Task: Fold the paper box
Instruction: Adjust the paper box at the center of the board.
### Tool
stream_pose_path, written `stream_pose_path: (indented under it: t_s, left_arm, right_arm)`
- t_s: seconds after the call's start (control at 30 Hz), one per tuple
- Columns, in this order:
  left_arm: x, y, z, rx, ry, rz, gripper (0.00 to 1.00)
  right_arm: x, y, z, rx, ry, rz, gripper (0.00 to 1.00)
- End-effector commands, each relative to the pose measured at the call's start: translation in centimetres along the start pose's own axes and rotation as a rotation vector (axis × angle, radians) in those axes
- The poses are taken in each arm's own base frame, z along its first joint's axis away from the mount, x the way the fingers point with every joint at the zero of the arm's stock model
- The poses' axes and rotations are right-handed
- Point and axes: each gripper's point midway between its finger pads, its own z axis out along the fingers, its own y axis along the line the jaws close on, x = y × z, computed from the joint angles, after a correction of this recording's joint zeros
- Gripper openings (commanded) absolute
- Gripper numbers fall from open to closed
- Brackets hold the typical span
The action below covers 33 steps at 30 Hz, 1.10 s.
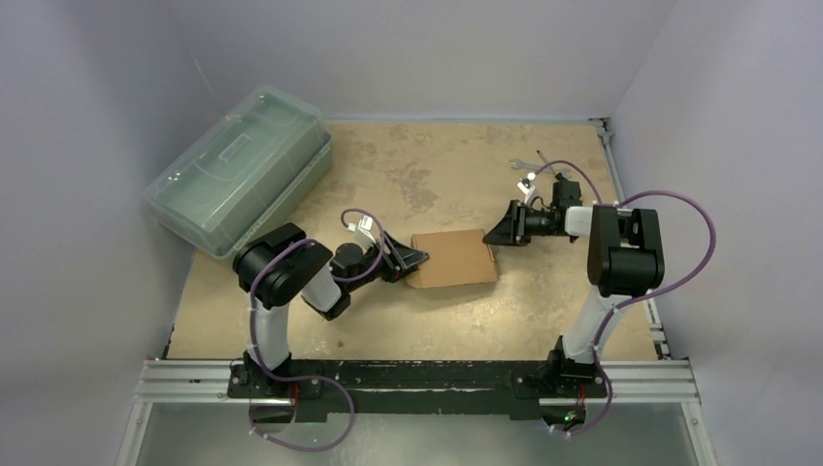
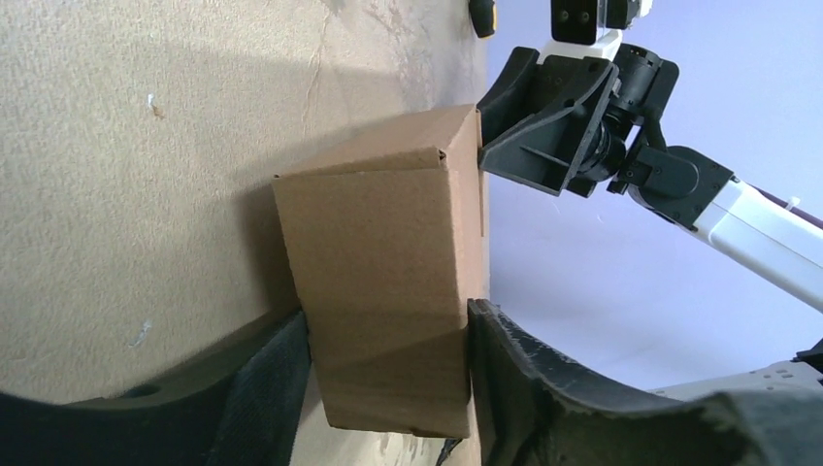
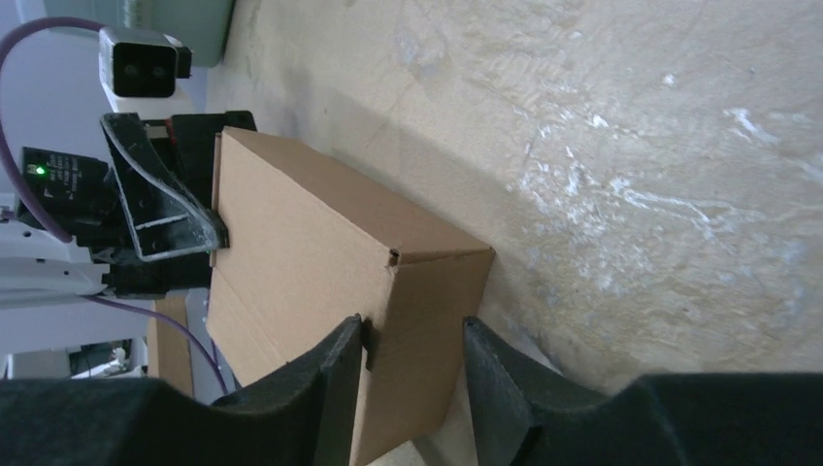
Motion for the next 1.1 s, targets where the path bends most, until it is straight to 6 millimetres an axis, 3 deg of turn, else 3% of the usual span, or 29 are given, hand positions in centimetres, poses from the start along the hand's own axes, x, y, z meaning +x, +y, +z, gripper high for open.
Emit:
stream_pose_path:
  t_s: [0.0, 0.23, 0.5, 0.67, 0.83, 0.93, 1.07]
  left_arm:
    - [-0.7, -2.6, 0.4, 0.099, -0.026, 0.0, 0.52]
    - [-1.1, -3.5, -0.1, 0.119, -0.041, -0.031, 0.4]
    - [-2.0, -5.8, -1.1, 0.133, -0.058, -0.123, 0.34]
    - [-2.6, -6.5, -0.1, 0.004, -0.033, -0.177, 0.34]
    - [-4.7, -5.8, -0.5, -0.27, -0.113, -0.214, 0.36]
    - [-5.8, -6.6, -1.0, -0.358, -0.144, -0.247, 0.38]
    - [-6.1, -7.5, -1.0, -0.358, -0.136, -0.336, 0.38]
  right_arm:
    - [-0.3, -1.0, -0.3, 0.04, 0.007, -0.047, 0.5]
    - [-2.9, 2.4, -2.3, 0.045, -0.026, -0.234, 0.7]
    - [-6.7, 10.0, -7.1, 0.103, -0.13, -0.698, 0.81]
    - [-4.9, 16.2, -8.9, 0.032, -0.118, -1.18, 0.99]
    - [-3.0, 20.7, -8.0, -0.04, -0.124, -1.535, 0.99]
    - [-1.4, 22.2, -6.3, -0.075, -0.068, -1.723, 0.99]
    - [-1.3, 23.1, -4.3, -0.028, -0.068, -1.822, 0.99]
